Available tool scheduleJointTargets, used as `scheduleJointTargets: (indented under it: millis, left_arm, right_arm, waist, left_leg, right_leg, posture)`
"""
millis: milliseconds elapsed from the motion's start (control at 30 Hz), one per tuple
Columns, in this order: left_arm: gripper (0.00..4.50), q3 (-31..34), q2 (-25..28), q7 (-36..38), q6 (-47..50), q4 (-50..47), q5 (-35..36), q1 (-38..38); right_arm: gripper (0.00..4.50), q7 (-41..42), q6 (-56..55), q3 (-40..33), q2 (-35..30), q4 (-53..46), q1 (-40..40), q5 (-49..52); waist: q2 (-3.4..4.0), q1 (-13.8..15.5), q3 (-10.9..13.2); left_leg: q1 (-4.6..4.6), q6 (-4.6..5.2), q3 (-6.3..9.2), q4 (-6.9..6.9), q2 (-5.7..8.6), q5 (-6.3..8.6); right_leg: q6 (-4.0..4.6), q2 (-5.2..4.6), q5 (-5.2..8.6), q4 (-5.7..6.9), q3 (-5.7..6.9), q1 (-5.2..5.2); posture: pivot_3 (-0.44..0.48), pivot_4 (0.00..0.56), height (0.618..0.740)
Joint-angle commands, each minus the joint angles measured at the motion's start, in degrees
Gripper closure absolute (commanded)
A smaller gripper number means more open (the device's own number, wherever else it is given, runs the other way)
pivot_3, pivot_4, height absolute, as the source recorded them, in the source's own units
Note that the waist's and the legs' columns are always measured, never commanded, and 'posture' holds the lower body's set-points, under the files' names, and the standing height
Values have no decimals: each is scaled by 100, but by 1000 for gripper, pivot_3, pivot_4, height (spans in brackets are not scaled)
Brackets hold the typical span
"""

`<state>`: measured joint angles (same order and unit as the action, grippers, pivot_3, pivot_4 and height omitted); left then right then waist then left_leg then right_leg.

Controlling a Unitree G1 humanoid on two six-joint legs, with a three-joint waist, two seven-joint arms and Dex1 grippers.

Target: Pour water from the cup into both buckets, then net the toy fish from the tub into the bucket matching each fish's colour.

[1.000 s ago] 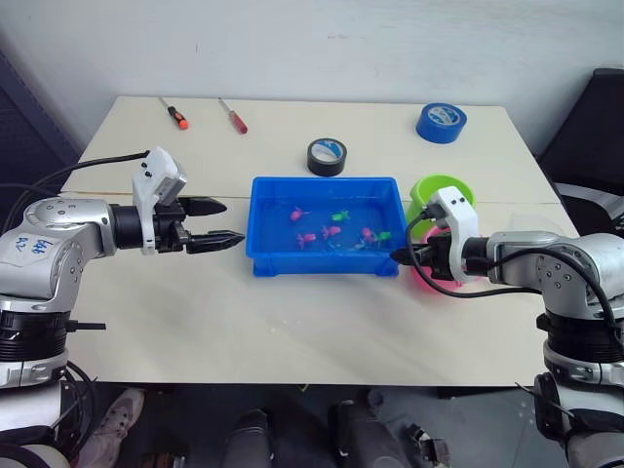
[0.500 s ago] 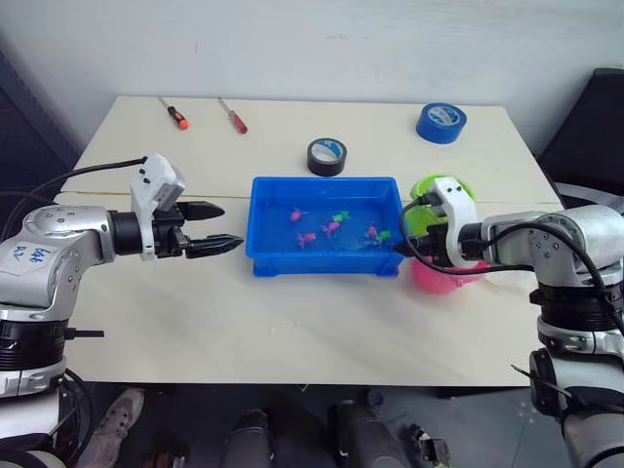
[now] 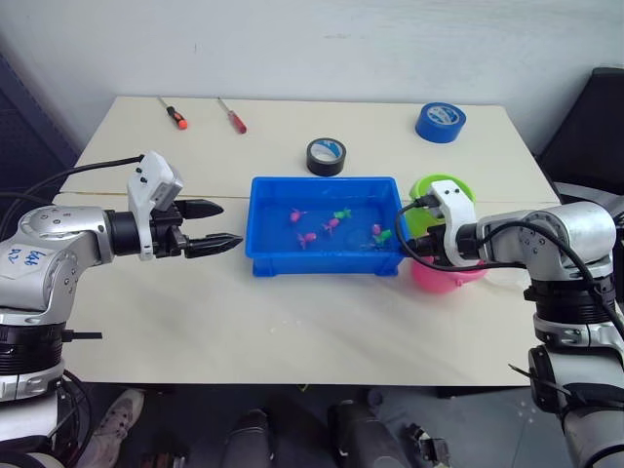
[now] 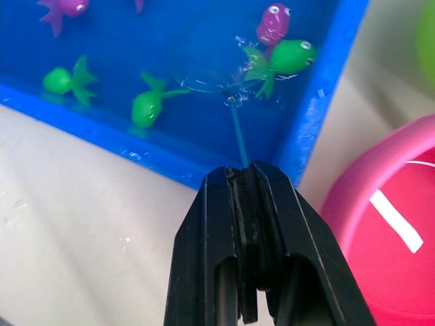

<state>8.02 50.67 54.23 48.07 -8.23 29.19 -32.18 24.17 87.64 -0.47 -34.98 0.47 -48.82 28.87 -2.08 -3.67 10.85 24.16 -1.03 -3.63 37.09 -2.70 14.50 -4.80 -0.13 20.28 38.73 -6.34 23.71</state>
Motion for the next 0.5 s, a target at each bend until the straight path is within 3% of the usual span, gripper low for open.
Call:
scheduleJointTargets:
  millis: [33, 500]
  left_arm:
    - [378, 124, 92, 6, -42, -120, 77, -36]
    - [378, 105, 125, 52, -88, -70, 42, -99]
  right_arm:
    - [4500, -159, -224, -170, 81, 13, -129, -191]
    - [4500, -130, -369, -165, 423, -25, -73, -206]
  waist:
    - [0, -7, 0]
    - [0, -116, 0]
  left_leg:
    - [0, 0, 0, 0, 0, 0]
    - [-1, -4, 1, 0, -1, -2]
  right_leg:
    - [0, 0, 0, 0, 0, 0]
    - [0, 1, 0, 7, 0, 1]
  posture:
    - [0, 150, 734]
    - [0, 150, 734]
